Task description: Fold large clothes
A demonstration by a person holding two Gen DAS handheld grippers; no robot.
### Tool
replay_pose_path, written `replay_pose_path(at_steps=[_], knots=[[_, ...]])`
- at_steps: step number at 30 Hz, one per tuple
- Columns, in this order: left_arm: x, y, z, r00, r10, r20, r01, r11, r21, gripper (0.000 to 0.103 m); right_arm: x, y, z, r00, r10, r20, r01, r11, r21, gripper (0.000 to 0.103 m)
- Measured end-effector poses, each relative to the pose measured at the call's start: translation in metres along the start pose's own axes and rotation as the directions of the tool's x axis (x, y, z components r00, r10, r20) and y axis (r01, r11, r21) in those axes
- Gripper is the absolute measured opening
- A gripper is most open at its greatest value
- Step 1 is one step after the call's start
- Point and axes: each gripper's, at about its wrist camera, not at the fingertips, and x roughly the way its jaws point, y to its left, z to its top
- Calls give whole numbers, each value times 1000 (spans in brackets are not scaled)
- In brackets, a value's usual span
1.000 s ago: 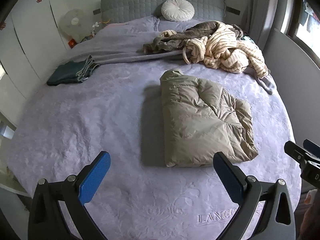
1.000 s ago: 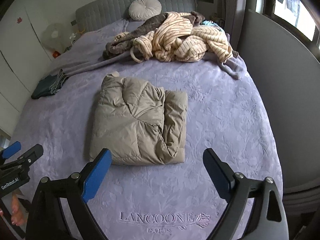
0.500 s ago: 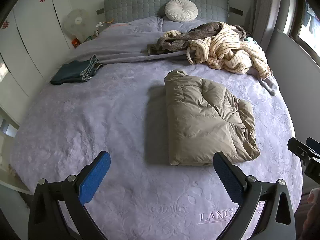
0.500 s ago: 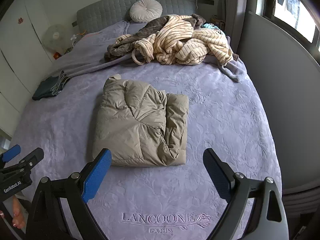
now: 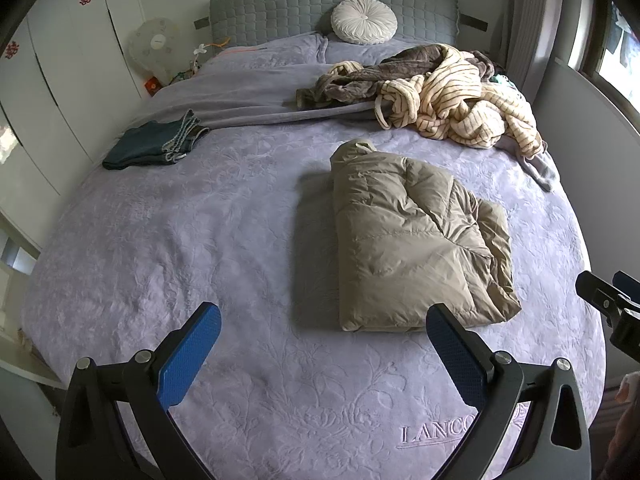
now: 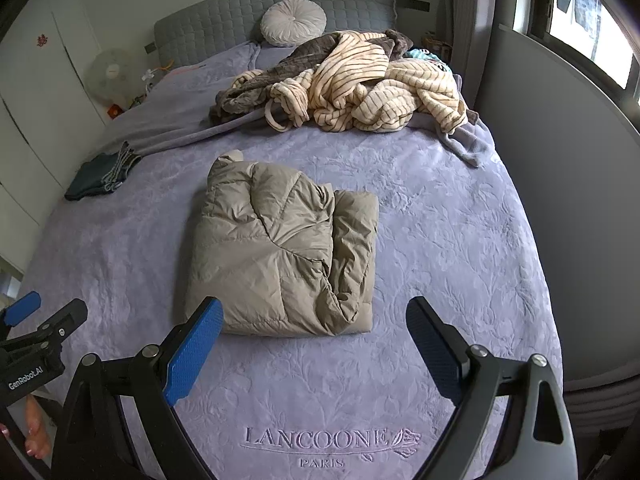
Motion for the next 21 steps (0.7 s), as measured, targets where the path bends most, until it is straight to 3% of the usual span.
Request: replay_pose_path(at_steps=[21], knots=[[0,2,1,1000,-5,-5,5,1000,1,103,-1,3,0,1000,-4,0,4,1000,7,94]])
